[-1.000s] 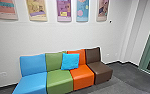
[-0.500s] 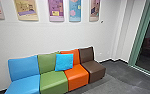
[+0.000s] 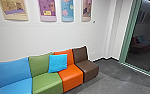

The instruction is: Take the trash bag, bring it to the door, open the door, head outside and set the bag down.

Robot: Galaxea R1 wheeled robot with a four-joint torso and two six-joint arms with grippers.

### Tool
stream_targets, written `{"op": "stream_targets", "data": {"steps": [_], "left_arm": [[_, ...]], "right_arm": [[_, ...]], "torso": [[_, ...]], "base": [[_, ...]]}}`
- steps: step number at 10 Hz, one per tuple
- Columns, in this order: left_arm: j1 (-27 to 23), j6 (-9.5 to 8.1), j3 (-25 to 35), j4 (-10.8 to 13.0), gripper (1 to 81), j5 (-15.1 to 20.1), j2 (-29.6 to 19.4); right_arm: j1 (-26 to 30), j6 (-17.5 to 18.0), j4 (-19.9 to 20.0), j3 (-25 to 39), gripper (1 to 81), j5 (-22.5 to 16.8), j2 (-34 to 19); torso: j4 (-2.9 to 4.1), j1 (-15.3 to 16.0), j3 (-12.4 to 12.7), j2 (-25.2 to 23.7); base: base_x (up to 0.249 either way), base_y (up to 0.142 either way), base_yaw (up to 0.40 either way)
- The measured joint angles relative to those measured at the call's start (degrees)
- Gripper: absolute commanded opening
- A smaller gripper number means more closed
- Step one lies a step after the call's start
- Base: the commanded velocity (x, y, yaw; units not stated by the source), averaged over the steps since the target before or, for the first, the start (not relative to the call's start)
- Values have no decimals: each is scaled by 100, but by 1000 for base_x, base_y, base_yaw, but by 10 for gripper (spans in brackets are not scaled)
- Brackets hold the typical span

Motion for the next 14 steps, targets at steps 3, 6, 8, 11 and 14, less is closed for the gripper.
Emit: {"op": "stream_targets", "data": {"steps": [3, 6, 8, 11, 14], "left_arm": [[0, 0, 0, 7, 10, -20, 0], [2, 0, 0, 10, 10, -44, 0], [9, 2, 0, 11, 10, -250, -2], [85, 2, 0, 104, 10, -560, -2], [116, 2, 0, 179, 10, -621, 0]], "right_arm": [[1, -16, 5, 27, 811, 102, -49], [-2, 1, 96, 33, 811, 119, 20], [-46, 0, 122, 32, 811, 213, 6], [-178, 0, 132, 32, 811, 617, 50], [-160, -21, 129, 35, 811, 614, 83]], "torso": [[0, 0, 0, 0], [0, 0, 0, 0], [0, 0, 0, 0], [0, 0, 0, 0], [0, 0, 0, 0]], "base": [[0, 0, -224], [0, 0, -237], [0, 0, -248], [0, 0, -251], [0, 0, -251]]}}
